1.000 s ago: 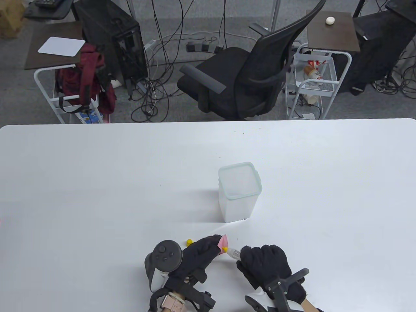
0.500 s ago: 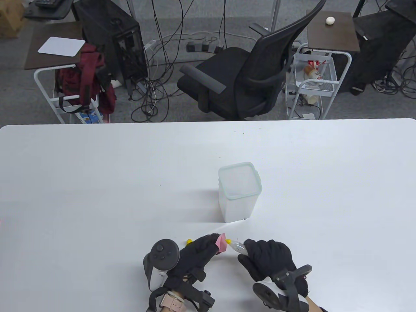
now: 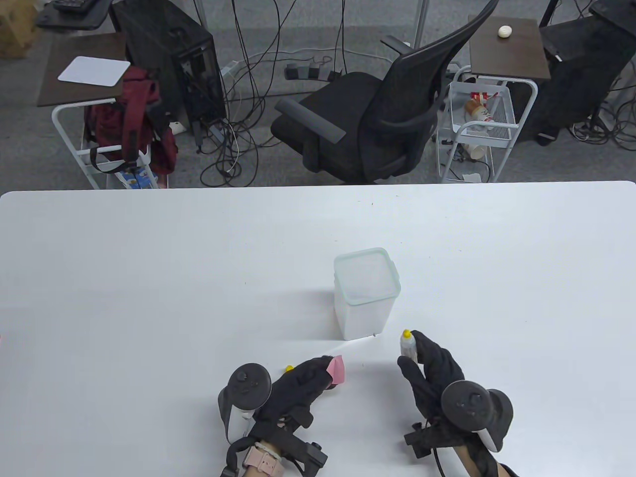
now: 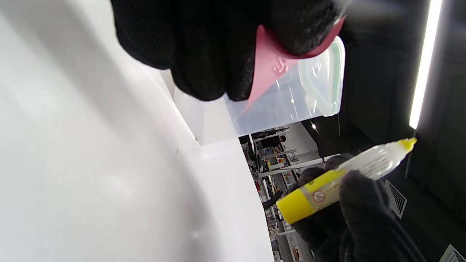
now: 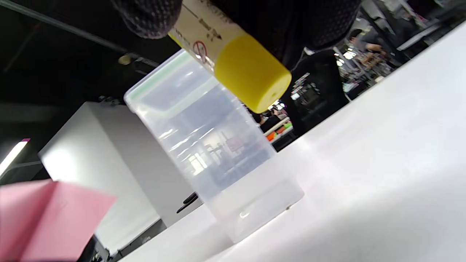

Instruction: Squeeze liquid glue on card and attach to container

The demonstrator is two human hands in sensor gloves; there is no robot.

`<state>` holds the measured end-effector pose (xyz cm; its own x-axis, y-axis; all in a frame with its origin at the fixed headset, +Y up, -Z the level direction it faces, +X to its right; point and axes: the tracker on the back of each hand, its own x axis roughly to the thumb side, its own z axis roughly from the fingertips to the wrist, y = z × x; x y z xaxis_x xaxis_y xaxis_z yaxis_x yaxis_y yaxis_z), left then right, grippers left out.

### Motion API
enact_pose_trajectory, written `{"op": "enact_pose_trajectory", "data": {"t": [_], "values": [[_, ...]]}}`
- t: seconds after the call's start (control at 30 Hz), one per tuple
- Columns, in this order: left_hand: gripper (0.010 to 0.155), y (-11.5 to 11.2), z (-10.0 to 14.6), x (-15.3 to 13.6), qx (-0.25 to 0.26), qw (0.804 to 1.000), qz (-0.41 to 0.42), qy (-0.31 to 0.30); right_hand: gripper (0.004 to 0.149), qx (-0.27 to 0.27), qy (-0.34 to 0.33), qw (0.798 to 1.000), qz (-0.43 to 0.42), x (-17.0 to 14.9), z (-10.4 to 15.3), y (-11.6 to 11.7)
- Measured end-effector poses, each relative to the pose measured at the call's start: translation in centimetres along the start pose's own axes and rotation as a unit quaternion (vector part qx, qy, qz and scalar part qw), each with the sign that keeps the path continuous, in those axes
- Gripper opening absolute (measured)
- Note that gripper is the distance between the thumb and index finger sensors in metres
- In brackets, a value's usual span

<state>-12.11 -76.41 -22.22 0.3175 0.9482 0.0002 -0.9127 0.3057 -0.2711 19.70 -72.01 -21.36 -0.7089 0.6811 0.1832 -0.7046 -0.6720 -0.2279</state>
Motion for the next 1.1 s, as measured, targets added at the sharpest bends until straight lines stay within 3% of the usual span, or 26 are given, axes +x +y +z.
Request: {"op": "enact_pose_trajectory", "data": {"t": [0.17,0.47,0.73,1.1], "values": [[0.043,0.3,-0.3,-0.4,0.0,1.0,0.015,0.01,0.056,0.019,0.071,0.996,-0.047,-3.2,-1.9,-0.4],[0.043,1.6,-0.6,-1.0,0.013,1.0,0.02,0.019,0.056,0.061,0.145,0.987,-0.038,-6.9,-4.9,0.3],[0.043,1.6,-0.6,-1.1,0.009,1.0,0.014,0.025,0.056,0.079,0.153,0.985,-0.022,-7.3,-5.5,1.4],[0.043,1.7,-0.6,-1.2,0.011,0.999,0.014,0.027,0.062,0.083,0.142,0.986,-0.003,-7.4,-5.1,1.0]]}}
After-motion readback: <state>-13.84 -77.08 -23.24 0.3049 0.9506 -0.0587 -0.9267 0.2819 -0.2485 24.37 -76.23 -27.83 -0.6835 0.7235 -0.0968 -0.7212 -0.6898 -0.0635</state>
